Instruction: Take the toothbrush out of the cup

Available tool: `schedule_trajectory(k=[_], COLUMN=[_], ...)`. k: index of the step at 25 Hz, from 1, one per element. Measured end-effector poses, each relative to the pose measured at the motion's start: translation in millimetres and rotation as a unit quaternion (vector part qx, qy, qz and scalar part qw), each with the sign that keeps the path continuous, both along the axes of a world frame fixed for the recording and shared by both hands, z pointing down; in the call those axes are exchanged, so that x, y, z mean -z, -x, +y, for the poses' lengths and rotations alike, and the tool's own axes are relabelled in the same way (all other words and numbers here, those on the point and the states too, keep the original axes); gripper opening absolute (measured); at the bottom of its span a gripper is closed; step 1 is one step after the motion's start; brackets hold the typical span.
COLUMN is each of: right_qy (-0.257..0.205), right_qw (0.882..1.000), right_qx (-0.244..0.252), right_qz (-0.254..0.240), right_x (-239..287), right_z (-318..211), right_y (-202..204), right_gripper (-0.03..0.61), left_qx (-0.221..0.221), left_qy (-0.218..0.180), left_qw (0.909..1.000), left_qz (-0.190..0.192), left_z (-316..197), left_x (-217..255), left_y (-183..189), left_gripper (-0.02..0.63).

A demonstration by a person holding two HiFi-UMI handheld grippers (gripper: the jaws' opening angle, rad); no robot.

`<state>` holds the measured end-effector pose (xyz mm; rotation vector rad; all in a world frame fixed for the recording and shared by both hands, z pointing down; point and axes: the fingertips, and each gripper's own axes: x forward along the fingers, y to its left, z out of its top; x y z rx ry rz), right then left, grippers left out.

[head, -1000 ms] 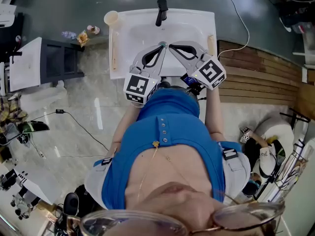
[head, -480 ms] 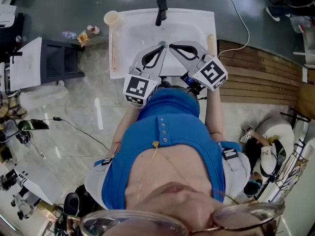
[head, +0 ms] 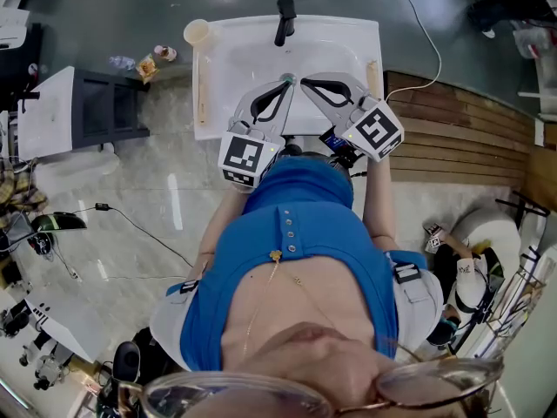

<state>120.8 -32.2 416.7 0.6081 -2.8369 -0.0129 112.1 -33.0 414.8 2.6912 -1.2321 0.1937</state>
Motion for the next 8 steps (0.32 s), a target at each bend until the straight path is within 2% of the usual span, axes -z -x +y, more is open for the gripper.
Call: schedule_trajectory(k=[8], right_qy=[-0.006], right_qw=[1.0], right_qx=[-0.006], right_qz=[0.006], right_x=[-3.6], right_z=[-5.8], right_y=[-3.3], right_gripper=[0.002], left_qx=[-0.004], left_qy=[-0.003], left_qw=[1.0], left_qz=[0.0], left_z=[-3.0], left_x=[-4.0], left_y=[-0.4], left_gripper=[0.002])
